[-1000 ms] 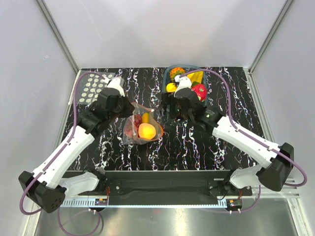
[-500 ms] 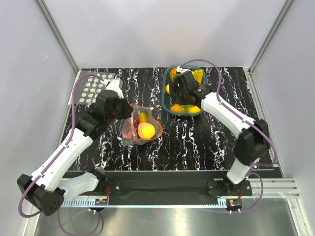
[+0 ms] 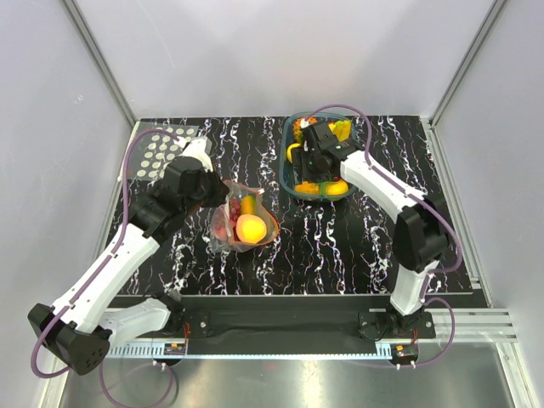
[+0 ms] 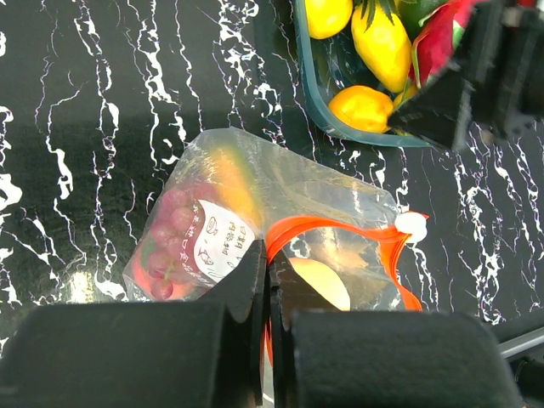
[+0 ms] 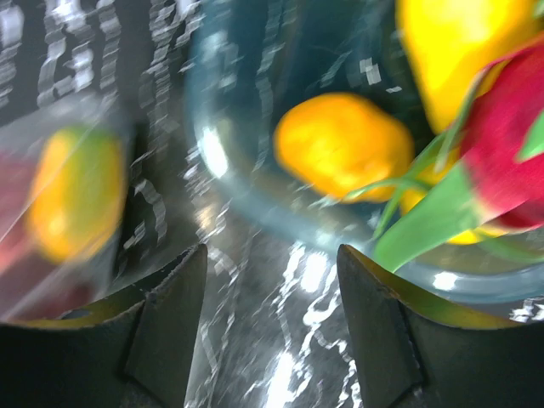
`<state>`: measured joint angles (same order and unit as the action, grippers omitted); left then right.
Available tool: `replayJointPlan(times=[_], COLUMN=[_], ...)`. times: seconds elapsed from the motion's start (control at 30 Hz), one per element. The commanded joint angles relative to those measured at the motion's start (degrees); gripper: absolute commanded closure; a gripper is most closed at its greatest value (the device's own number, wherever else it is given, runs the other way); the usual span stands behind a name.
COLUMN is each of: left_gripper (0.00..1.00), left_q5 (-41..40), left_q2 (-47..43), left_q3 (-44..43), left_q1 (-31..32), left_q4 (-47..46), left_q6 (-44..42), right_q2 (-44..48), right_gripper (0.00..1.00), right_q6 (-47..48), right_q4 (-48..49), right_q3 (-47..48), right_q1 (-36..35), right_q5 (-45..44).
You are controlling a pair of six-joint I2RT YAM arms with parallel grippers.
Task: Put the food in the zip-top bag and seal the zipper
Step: Pick up the fake fruit from the bin.
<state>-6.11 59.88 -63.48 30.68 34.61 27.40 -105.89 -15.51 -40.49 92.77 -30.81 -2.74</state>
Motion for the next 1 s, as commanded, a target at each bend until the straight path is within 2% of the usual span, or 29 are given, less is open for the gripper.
replayJointPlan(times=[0.0, 0.07, 0.2, 0.47, 0.67, 0.97], left_gripper=[1.0, 1.0, 1.0, 1.0, 1.0, 1.0], left_q5=[1.54, 1.8, 1.8, 1.89, 1.63, 1.89], left_q2=[-1.43, -1.43, -1.43, -1.52, -1.52, -1.34], left_q3=[-0.33, -0.5, -0.5, -0.59, -0.68, -0.24], left_q1=[-0.18, -0.18, -0.27, -0.18, -0.27, -0.18], left_q4=[-2.79, -2.97, -2.97, -2.79, -2.53, -3.14], left_q6=[-0.85, -0.68, -0.77, -0.77, -0.85, -0.77], right_q2=[9.19, 12.0, 11.85, 1.4, -8.1, -16.63], right_gripper=[0.32, 0.32, 0.32, 0.32, 0.16, 0.13], right_q6=[0.92, 1.0, 3.9, 6.37, 7.68, 10.32], right_q4=[4.8, 4.9, 1.3, -1.96, -4.33, -6.26], right_q3=[-2.93, -4.09, -3.57, 3.36, 10.57, 13.14], right_q1=[-0.13, -0.22, -0.13, 0.57, 1.1, 1.8], right_q5=[9.57, 9.69, 4.95, -0.68, -5.34, -5.78])
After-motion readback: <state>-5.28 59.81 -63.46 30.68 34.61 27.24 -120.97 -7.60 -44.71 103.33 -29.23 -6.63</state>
